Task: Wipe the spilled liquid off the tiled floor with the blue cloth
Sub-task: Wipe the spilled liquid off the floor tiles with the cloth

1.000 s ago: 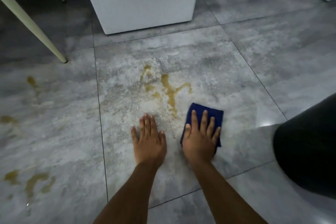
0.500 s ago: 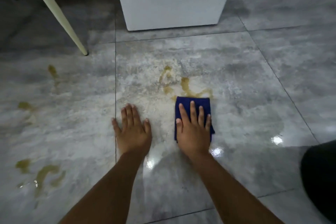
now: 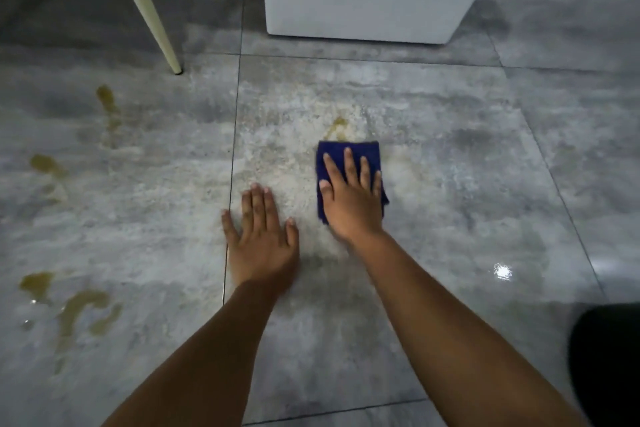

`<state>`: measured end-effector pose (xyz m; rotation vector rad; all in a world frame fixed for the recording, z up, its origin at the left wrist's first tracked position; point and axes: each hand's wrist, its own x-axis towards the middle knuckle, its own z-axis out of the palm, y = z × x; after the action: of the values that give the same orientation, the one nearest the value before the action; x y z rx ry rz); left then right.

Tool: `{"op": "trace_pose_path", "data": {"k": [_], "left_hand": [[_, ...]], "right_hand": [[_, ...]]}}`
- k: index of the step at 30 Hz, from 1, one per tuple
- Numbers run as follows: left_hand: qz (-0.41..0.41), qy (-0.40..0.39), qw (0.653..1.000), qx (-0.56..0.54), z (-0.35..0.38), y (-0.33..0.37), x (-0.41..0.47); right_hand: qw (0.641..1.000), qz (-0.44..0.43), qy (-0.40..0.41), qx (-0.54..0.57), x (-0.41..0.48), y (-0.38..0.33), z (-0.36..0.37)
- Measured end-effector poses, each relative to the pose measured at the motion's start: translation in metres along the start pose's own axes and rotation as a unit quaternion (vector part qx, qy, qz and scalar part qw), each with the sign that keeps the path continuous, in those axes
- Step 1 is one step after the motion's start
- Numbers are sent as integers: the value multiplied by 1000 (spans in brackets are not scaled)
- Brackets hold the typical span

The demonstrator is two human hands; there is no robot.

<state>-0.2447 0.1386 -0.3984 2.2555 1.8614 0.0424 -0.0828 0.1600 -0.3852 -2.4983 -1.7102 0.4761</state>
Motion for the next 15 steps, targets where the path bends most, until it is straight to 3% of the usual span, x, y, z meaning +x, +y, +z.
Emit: {"op": "trace_pose_path", "data": {"k": [4,8,13,15], "left_hand": [[1,6,1000,3,2,-3,1],[-1,3,1000,6,-1,0,3],[-1,1,1000,20,-2,0,2],[-2,2,1000,14,-2,0,1]], "right_hand": [[999,48,15,-5,53,33,-18],[996,90,15,1,16,69,-23],[995,-99,-27,0,-11,7,3],[993,-115,-28,-3,27,-20,-1]]}}
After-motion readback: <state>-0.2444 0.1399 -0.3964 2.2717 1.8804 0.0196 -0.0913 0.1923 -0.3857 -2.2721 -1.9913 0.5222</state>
